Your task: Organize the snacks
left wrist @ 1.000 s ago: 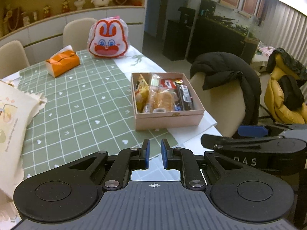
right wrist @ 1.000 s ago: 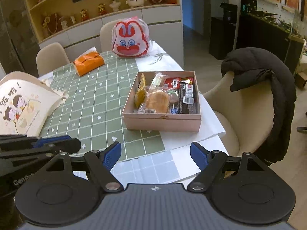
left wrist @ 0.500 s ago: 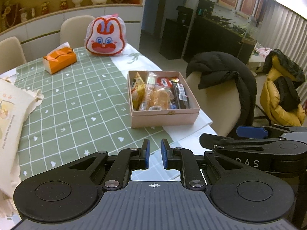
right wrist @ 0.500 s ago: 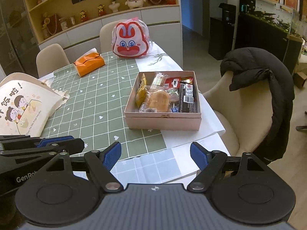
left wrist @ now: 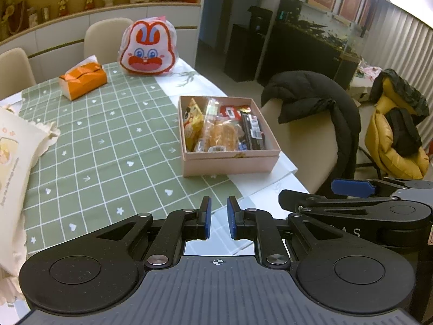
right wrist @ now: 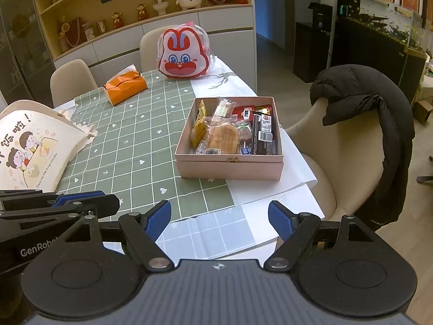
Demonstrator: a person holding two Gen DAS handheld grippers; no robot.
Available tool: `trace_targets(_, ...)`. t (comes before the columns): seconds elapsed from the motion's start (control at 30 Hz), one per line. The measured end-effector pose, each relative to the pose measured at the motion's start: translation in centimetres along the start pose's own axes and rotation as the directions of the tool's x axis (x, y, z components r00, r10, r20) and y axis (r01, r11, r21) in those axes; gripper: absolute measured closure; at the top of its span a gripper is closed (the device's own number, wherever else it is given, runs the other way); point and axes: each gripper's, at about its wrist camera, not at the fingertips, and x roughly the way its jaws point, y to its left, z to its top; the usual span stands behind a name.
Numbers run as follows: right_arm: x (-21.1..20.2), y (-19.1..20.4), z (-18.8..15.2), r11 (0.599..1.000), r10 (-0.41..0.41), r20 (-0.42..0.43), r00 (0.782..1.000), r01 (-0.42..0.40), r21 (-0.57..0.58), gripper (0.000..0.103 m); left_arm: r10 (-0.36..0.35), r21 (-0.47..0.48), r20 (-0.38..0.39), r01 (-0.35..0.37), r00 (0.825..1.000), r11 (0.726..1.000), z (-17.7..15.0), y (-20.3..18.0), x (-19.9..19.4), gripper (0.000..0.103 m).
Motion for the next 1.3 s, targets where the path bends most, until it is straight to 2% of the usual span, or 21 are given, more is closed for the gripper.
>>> trace_targets(1.3, 0.5, 0.1, -0.2, 1.000, -0.019, -0.030, 0.999, 0.020, 0.016, 0.023, -0.040, -0.036, -0.057, 0.038, 0.998, 0.999, -0.2, 0.5, 1.5, 0.086)
